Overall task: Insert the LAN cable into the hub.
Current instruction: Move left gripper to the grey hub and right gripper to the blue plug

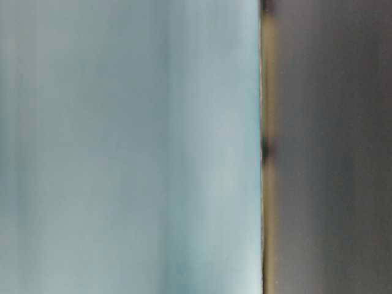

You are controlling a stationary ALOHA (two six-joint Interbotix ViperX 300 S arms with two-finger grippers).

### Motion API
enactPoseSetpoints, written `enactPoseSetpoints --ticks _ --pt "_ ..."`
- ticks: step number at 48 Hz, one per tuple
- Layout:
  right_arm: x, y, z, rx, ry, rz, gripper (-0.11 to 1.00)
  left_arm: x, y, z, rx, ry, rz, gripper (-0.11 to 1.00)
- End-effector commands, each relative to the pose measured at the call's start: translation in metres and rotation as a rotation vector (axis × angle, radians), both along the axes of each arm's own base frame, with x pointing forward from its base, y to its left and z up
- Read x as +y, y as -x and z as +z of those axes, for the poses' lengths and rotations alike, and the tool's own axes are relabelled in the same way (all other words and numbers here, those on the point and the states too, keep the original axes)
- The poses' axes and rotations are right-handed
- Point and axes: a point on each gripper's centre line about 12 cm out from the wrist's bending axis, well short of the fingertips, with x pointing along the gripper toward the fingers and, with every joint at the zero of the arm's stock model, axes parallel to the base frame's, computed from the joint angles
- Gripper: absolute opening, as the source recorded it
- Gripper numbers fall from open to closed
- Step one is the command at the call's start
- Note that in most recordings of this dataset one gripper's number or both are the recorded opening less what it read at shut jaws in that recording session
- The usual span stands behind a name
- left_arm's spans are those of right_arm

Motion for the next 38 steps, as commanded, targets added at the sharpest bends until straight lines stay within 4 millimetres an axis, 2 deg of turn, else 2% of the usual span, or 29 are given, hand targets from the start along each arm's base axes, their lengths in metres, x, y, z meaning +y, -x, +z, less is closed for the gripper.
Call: enactPoseSetpoints --ticks 1,5,10,17,30,34,38 --pt "0.001 -0.005 -0.002 0.02 -0.012 0.004 0.03 -0.01 -0.011 0.0 0.014 -0.019 -0.05 0.06" --pt "0.006 -0.016 -0.016 0.147 -0.044 0.028 0.0 -0.015 -0.02 -0.009 0.051 -0.003 -0.072 0.0" --pt "0.014 -0.031 -0.036 0.289 -0.063 0.052 0.0 -0.02 -0.031 -0.016 0.04 0.03 -0.095 0.0" --pt "0.02 -0.053 -0.054 0.356 -0.074 0.066 0.0 -0.021 -0.045 -0.032 0.042 0.061 -0.102 0.0" --pt "0.027 -0.085 -0.074 0.478 -0.073 0.073 0.01 -0.023 -0.077 -0.072 0.202 0.094 -0.095 0.0" --pt "0.03 -0.093 -0.08 0.529 -0.068 0.077 0.09 -0.024 -0.083 -0.077 0.223 0.094 -0.094 0.06" --pt "0.031 -0.099 -0.084 0.561 -0.069 0.078 0.28 -0.024 -0.087 -0.082 0.243 0.096 -0.092 0.23"
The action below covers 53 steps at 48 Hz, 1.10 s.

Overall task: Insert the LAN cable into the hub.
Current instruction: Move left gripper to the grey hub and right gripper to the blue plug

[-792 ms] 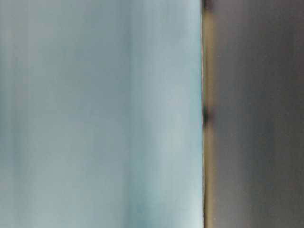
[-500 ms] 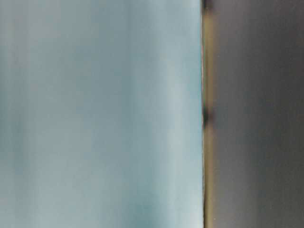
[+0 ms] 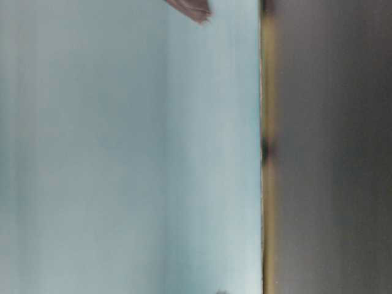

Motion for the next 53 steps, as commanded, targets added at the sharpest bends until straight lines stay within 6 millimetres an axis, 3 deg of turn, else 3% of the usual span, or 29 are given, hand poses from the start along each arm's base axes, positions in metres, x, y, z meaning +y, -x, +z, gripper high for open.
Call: enactPoseSetpoints --ticks 1,7,10,12,20,36,53 --pt "0.003 -0.009 0.0 0.018 -0.006 0.004 0.34 -0.002 -0.007 0.0 -0.001 0.0 -0.006 0.29" --pt "0.005 -0.015 -0.001 0.028 -0.005 0.008 0.71 -0.001 -0.012 -0.013 0.043 0.014 0.001 0.67" --pt "0.006 -0.018 -0.002 0.034 -0.005 0.008 0.83 -0.001 -0.013 -0.022 0.07 0.025 0.004 0.82" --pt "0.005 -0.02 -0.001 0.034 -0.005 0.007 0.85 -0.001 -0.014 -0.028 0.08 0.031 0.005 0.86" --pt "0.006 -0.02 -0.003 0.04 -0.011 0.004 0.81 0.0 -0.012 -0.056 0.06 0.045 0.005 0.76" --pt "0.006 -0.02 -0.003 0.049 -0.083 -0.034 0.81 -0.001 -0.019 -0.105 0.059 0.06 0.001 0.77" --pt "0.006 -0.021 -0.001 0.048 -0.123 -0.054 0.81 -0.003 -0.033 -0.13 0.06 0.073 0.0 0.76"
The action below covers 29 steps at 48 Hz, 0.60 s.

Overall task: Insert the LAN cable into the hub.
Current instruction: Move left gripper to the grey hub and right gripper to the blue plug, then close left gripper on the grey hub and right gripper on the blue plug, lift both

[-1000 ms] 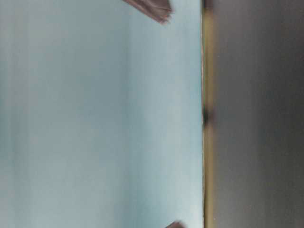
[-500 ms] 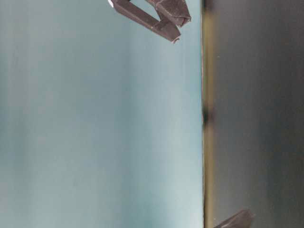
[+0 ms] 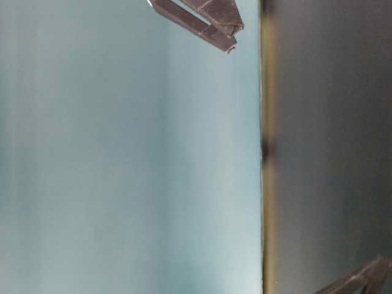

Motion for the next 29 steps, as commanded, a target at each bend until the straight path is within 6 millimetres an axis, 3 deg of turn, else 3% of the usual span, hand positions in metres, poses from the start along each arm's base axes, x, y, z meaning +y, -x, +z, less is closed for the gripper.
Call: enactPoseSetpoints --ticks 1,20,25,29 --pt "0.003 -0.004 0.006 -0.017 -0.015 0.0 0.81 -0.001 -0.008 -0.002 -0.014 0.002 -0.003 0.76" --pt "0.003 -0.004 0.006 -0.016 -0.037 -0.012 0.81 -0.002 -0.013 -0.021 0.054 -0.011 -0.006 0.71" --pt "0.003 -0.004 0.006 -0.015 -0.034 -0.01 0.81 -0.005 -0.013 -0.023 0.07 -0.023 -0.019 0.58" --pt "0.003 -0.004 0.005 -0.013 -0.032 -0.01 0.81 -0.007 -0.013 -0.022 0.071 -0.026 -0.026 0.38"
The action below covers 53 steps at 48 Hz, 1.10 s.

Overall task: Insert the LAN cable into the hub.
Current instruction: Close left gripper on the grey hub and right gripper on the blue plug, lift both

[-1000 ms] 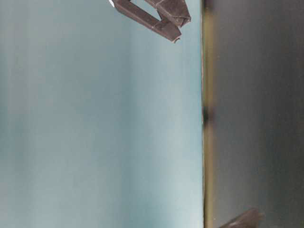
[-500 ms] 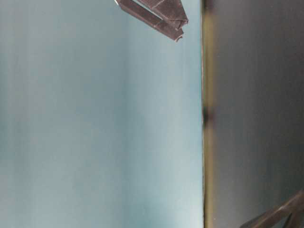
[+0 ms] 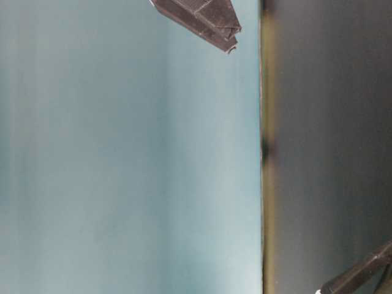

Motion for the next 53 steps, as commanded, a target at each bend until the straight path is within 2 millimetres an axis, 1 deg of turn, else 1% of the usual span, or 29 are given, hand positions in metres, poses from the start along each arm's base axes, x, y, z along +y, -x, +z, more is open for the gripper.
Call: enactPoseSetpoints --ticks 1,2,8,13,17,28,36,41,48,53 --pt "0.003 -0.003 0.004 -0.015 -0.003 0.007 0.81 -0.004 -0.001 0.003 -0.005 -0.002 -0.016 0.32" --pt "0.003 -0.003 0.003 -0.014 -0.001 0.008 0.81 -0.004 -0.001 0.003 -0.005 -0.002 -0.016 0.28" --pt "0.003 -0.004 -0.006 0.011 0.009 0.012 0.81 -0.001 -0.005 0.016 -0.01 -0.004 -0.006 0.28" --pt "0.006 -0.007 -0.018 0.045 0.025 0.029 0.81 0.001 -0.008 0.028 0.007 -0.007 0.002 0.28" --pt "0.009 -0.011 -0.028 0.066 0.039 0.044 0.81 0.002 -0.01 0.042 0.028 -0.01 0.008 0.28" --pt "0.013 -0.02 -0.062 0.109 0.097 0.085 0.81 0.003 -0.014 0.083 0.067 -0.021 0.016 0.28" --pt "0.015 -0.027 -0.09 0.14 0.118 0.102 0.81 0.004 -0.015 0.105 0.102 -0.031 0.021 0.28" --pt "0.016 -0.033 -0.103 0.146 0.118 0.1 0.81 0.004 -0.014 0.114 0.12 -0.034 0.022 0.28" --pt "0.017 -0.042 -0.116 0.158 0.12 0.102 0.81 0.004 -0.01 0.115 0.145 -0.031 0.023 0.28" --pt "0.018 -0.044 -0.124 0.175 0.12 0.102 0.8 0.003 -0.01 0.114 0.148 -0.017 0.027 0.28"
